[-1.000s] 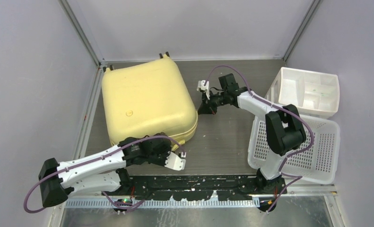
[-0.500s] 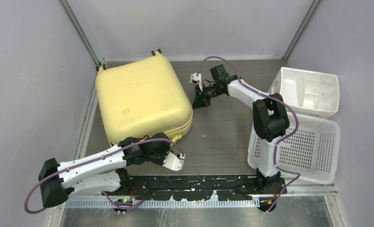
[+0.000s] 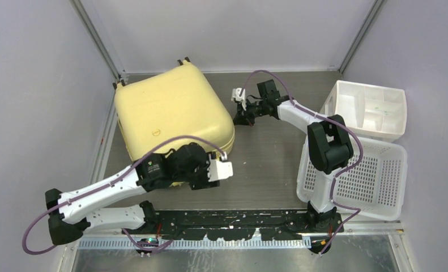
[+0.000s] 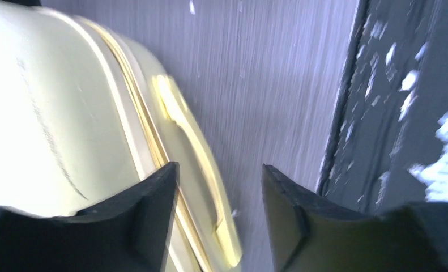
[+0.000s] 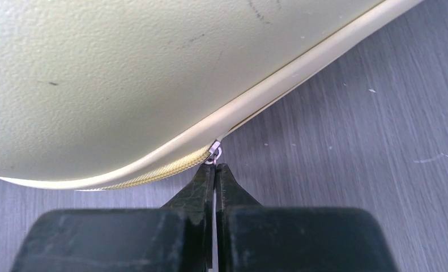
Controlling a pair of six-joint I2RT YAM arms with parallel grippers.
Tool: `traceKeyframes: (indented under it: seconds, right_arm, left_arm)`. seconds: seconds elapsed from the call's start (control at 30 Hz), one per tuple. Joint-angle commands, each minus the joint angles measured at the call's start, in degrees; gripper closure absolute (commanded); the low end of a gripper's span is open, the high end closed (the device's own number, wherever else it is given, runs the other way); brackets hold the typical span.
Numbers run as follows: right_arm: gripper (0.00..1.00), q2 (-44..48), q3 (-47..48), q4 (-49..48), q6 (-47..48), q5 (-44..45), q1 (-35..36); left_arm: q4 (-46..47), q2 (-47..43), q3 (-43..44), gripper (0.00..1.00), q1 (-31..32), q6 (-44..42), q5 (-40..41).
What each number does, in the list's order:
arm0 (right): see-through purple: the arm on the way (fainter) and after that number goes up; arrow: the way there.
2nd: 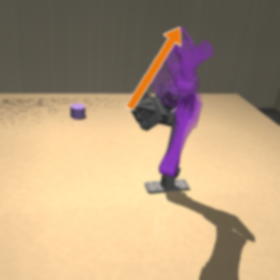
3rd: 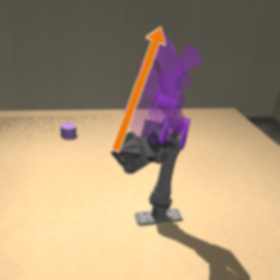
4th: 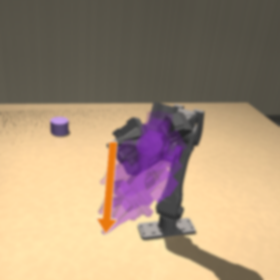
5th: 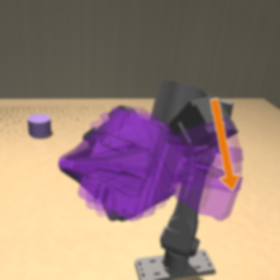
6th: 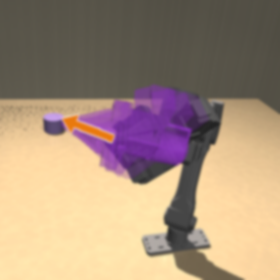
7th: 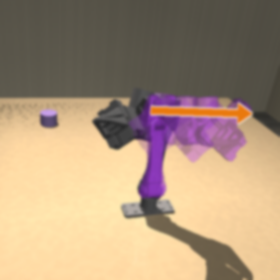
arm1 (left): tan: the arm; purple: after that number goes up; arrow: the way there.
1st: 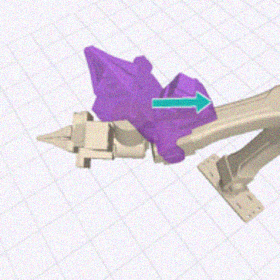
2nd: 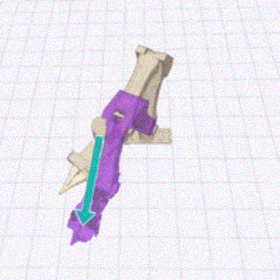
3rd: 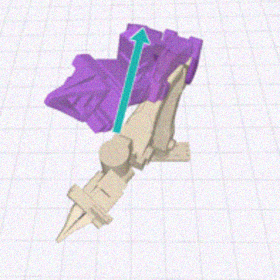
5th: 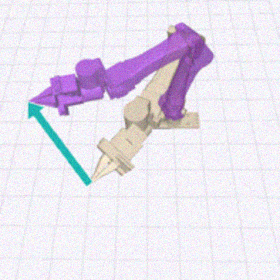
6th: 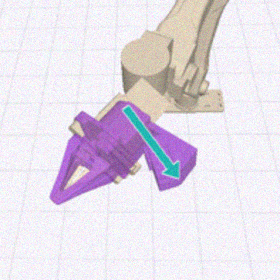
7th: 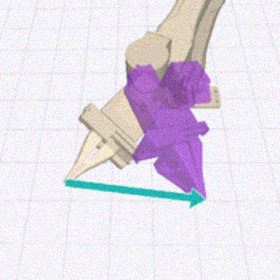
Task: Open, take out, and arrange the luggage
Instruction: Unzip the luggage at the center of the board.
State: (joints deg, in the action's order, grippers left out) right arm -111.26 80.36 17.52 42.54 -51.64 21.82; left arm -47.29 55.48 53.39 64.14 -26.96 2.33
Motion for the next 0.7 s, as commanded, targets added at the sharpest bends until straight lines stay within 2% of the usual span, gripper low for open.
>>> traceKeyframes:
  seconds: [0.0, 0.03, 0.07, 0.2, 0.4, 0.67]
  right_arm:
    - [0.99, 3.46, -2.68, -4.26, 0.20, 8.66, -2.59]
    - [0.99, 3.83, -3.12, -4.28, -0.09, 8.70, -2.66]
    - [0.99, 4.11, -3.65, -4.13, -0.25, 8.71, -2.64]
    - [0.99, 5.52, -5.12, -3.88, -1.14, 8.85, -2.69]
    - [0.99, 6.75, -7.01, -3.40, -1.59, 9.31, -2.67]
    - [0.99, 6.65, -6.75, -3.24, -2.73, 9.18, -2.72]
  left_arm:
    - [2.13, 6.54, 7.93, 0.24, 0.32, 23.06, -8.62]
    - [1.81, 8.38, 8.44, 0.09, 0.88, 25.89, -8.26]
    - [1.39, 10.25, 8.75, 0.05, 1.47, 27.94, -5.93]
    - [0.47, 19.19, 10.47, 0.03, 4.18, 31.46, 5.63]
    - [-7.76, 34.17, 21.54, 0.00, 7.65, 37.15, 26.28]
    - [-4.66, 38.34, 23.62, 0.00, 7.45, 36.11, 36.55]
